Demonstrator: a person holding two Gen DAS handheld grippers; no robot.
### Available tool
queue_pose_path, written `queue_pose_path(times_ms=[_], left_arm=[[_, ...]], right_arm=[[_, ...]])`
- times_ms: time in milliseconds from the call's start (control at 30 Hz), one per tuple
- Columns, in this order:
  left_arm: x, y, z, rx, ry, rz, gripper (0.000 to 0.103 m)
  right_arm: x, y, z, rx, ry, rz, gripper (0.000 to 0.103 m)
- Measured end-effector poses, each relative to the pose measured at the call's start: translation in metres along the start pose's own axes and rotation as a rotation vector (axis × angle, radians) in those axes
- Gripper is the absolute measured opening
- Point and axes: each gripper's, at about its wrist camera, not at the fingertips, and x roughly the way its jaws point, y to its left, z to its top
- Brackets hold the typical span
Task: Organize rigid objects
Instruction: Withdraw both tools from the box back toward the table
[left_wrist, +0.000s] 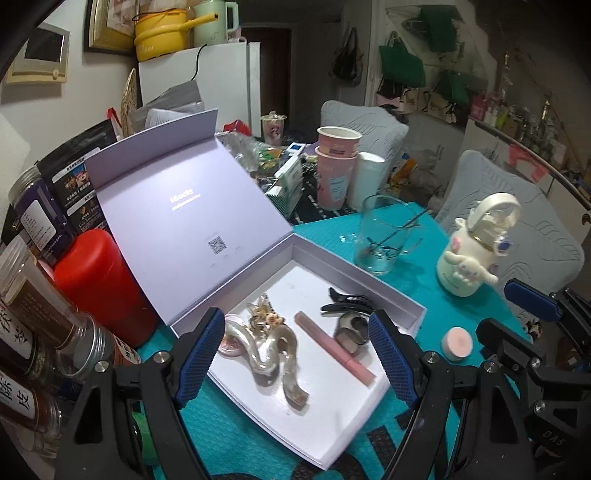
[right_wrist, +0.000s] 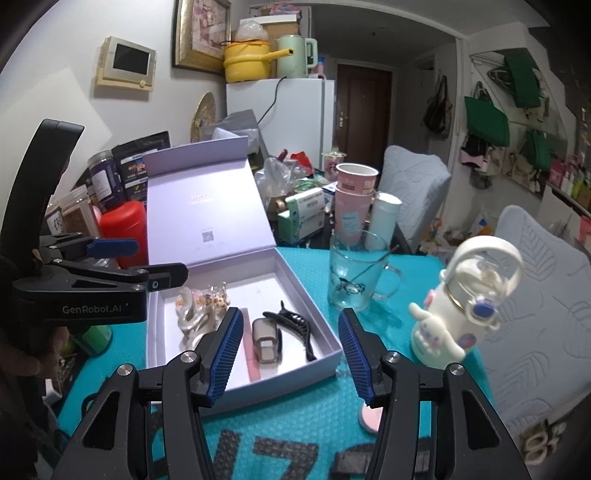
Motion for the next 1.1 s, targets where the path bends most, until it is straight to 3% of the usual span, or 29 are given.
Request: queue_pose_path(times_ms=[600,1100], left_arm=[[-0.049,-0.054,-0.041,0.105,-0.037,-0.127,0.080],[-0.031,-0.098,-0.074,0.166,0.064,-0.268,0.080]], right_arm=[[-0.078,-0.005,-0.045,0.056,-0.033,-0.080,0.057],[-0.100,-0.028,-0.095,0.167,0.021,-0.171,0.058]])
